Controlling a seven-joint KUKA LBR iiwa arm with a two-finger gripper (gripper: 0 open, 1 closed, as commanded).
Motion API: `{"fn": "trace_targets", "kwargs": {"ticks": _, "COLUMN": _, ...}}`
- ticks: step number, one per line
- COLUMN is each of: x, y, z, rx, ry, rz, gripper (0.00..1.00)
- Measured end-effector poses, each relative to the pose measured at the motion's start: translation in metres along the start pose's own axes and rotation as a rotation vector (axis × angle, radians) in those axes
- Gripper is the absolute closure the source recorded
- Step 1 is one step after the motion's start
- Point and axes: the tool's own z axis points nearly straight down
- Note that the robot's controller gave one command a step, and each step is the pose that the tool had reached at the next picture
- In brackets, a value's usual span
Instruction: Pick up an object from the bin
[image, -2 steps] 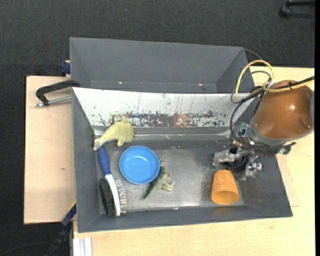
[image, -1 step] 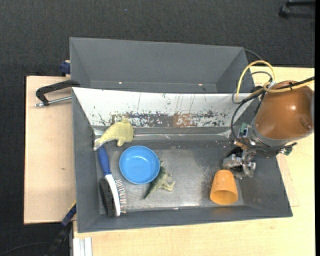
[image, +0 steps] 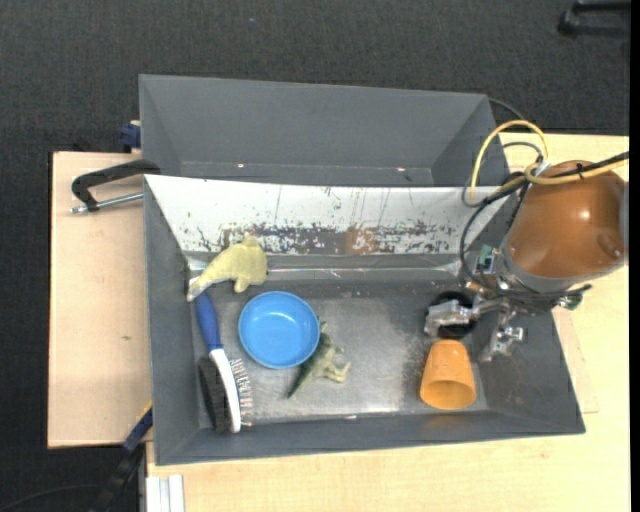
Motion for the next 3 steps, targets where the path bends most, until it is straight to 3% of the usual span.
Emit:
{"fn": "trace_targets", "kwargs": {"ticks": 1, "x": 0.003, "y": -0.001, "z": 0.000, "rx": 0.001, "ry": 0.006, "rz": 0.000, "gripper": 1.00}}
{"fn": "trace_targets", "kwargs": {"ticks": 2, "x": 0.000, "y": 0.000, "z": 0.000, "rx": 0.000, "ry": 0.000, "rz": 0.000, "gripper": 0.00}}
{"fn": "trace_targets", "kwargs": {"ticks": 3, "x": -0.035, "y": 0.052, "z": 0.006, "rx": -0.005, "ry": 0.007, "rz": -0.435, "gripper": 0.00}}
